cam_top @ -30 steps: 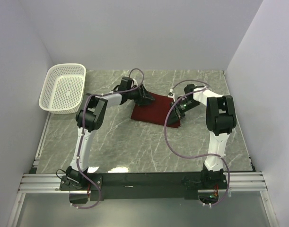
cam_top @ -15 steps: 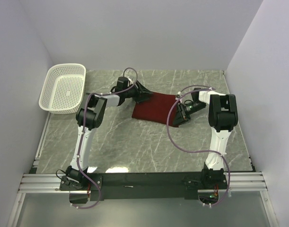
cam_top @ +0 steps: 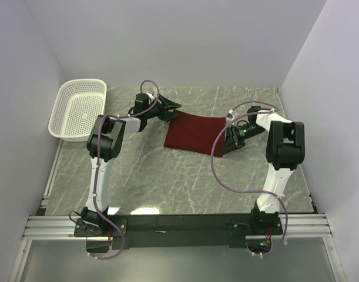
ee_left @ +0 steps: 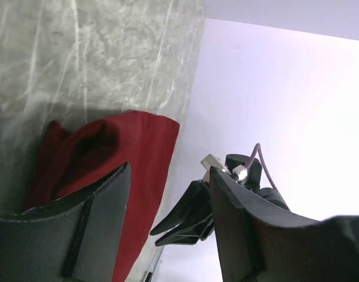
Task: Fold and stack the t-shirts
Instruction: Fold the tshirt
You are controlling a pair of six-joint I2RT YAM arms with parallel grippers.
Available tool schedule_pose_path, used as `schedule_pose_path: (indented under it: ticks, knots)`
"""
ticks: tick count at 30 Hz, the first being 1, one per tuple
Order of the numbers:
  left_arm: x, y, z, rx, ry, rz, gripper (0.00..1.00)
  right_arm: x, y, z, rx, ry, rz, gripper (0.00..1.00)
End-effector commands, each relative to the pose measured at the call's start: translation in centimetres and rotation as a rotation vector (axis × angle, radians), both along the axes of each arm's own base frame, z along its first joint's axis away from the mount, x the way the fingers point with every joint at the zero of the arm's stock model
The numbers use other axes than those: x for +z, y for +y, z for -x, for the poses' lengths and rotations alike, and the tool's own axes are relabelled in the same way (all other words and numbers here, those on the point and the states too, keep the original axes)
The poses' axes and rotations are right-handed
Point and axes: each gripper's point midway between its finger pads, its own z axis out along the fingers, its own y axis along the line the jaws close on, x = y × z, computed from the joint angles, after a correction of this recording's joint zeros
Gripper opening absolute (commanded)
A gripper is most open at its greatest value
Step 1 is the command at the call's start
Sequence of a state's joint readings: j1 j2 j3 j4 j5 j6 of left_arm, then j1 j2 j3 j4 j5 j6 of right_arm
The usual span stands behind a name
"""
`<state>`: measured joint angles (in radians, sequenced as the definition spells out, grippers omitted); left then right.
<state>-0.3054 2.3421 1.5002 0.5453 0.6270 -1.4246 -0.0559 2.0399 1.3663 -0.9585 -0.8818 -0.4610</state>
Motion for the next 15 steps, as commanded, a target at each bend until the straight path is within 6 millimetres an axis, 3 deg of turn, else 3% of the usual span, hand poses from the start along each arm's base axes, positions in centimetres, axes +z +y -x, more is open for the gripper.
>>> schedule_pose_path:
  ticks: [1,5,10,13,15]
  knots:
    - [6.6,-0.8,-0.3,-0.033,-0.162,0.044,0.62,1.7,-0.3,0.3,0.021,-0.076,0.013,0.31]
    - [6.8,-0.7,-0.4,-0.047,-0.199,-0.001,0.61,3.2,-0.5,0.1,0.028,-0.147,0.02,0.31]
    - [6.1,-1.8,0.0,-0.089,-0.207,0.009,0.6,5.5,0.8,-0.3,0.033,-0.175,-0.087,0.31]
    - [5.1,-2.3,-0.4,-0.087,-0.173,0.019,0.59,5.4,1.6,-1.6,0.023,-0.148,-0.123,0.31]
    - [4.6,-2.3,-0.8,-0.069,-0.157,0.016,0.59,4.3,1.7,-2.3,-0.003,-0.112,-0.125,0.31]
